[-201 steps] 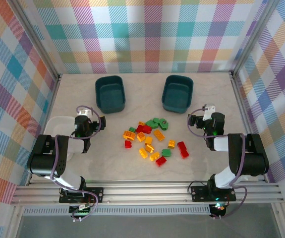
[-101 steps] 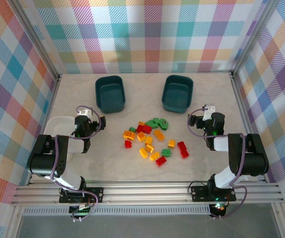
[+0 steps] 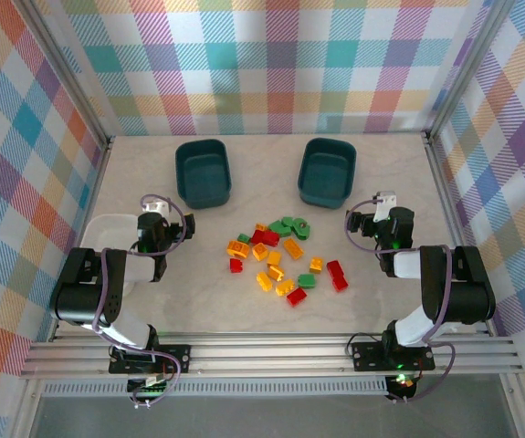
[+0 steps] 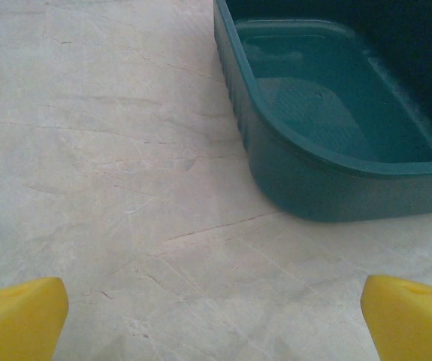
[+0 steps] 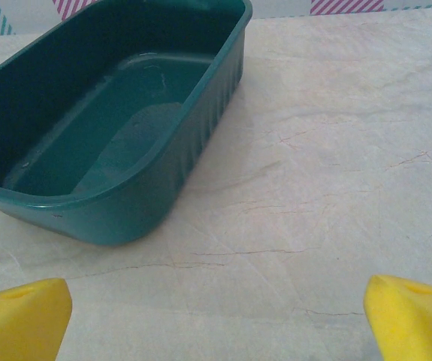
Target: Sort the legos into containers by color
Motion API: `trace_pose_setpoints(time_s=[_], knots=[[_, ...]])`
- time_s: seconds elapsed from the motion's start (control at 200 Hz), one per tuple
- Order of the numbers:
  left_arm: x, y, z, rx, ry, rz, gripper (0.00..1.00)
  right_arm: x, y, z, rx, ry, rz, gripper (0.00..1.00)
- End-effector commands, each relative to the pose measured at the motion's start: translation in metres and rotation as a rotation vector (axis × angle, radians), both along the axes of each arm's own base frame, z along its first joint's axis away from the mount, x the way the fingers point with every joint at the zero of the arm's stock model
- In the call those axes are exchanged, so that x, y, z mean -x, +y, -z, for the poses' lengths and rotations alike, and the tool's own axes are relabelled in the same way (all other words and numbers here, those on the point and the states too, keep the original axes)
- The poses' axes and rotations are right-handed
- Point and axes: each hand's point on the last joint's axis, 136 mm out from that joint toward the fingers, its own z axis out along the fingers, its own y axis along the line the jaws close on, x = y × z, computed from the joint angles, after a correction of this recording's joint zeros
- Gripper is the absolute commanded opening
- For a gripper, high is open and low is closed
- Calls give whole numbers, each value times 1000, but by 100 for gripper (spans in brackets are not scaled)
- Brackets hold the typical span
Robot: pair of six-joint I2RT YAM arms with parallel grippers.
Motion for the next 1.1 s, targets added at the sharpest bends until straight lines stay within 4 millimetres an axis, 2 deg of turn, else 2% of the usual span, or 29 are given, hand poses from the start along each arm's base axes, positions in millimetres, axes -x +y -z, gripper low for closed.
trace_pose_setpoints(time_s=[0.0,0.075,0.15,0.235,0.255,0.315,0.36,0.42,0.475,0.51,0.56,0.635,0.705,0.82,0.865,1.0,1.095], knots=[[-6,-4,-7,-1,-20,23,100,-3,1,-9,-15,-24,-10,100],[-7,0,-11,-6,-28,0,100,-4,-1,-13,-9,-34,6,100],[-6,4,-33,-25,18,-34,100,-7,-2,-26,57,33,63,100],[-8,2,-85,-30,-5,-47,100,-12,5,-68,63,42,86,100],[-7,2,-98,-27,-20,-54,100,-13,7,-83,48,25,99,100],[-2,4,-134,-3,-58,-98,100,-8,9,-110,-74,63,156,100],[4,8,-156,38,-84,-147,100,-4,16,-122,-181,100,160,100],[16,20,-175,124,-74,-260,100,1,33,-127,-266,141,94,100],[25,23,-184,201,-40,-304,100,3,33,-113,-385,196,153,100],[29,22,-183,234,-19,-313,100,5,37,-104,-455,231,153,100],[36,28,-175,284,3,-373,100,6,54,-97,-514,259,69,99],[37,29,-157,318,55,-359,100,9,65,-81,-559,345,37,88],[52,49,-131,275,186,-493,100,13,67,-63,-566,399,44,83],[65,70,-97,203,391,-584,100,18,66,-45,-574,433,62,80],[67,74,-88,192,439,-601,99,17,66,-41,-572,442,68,80],[70,80,-64,166,532,-634,89,14,66,-36,-574,463,74,80],[74,82,-41,171,595,-643,86,14,63,-31,-563,471,92,80]])
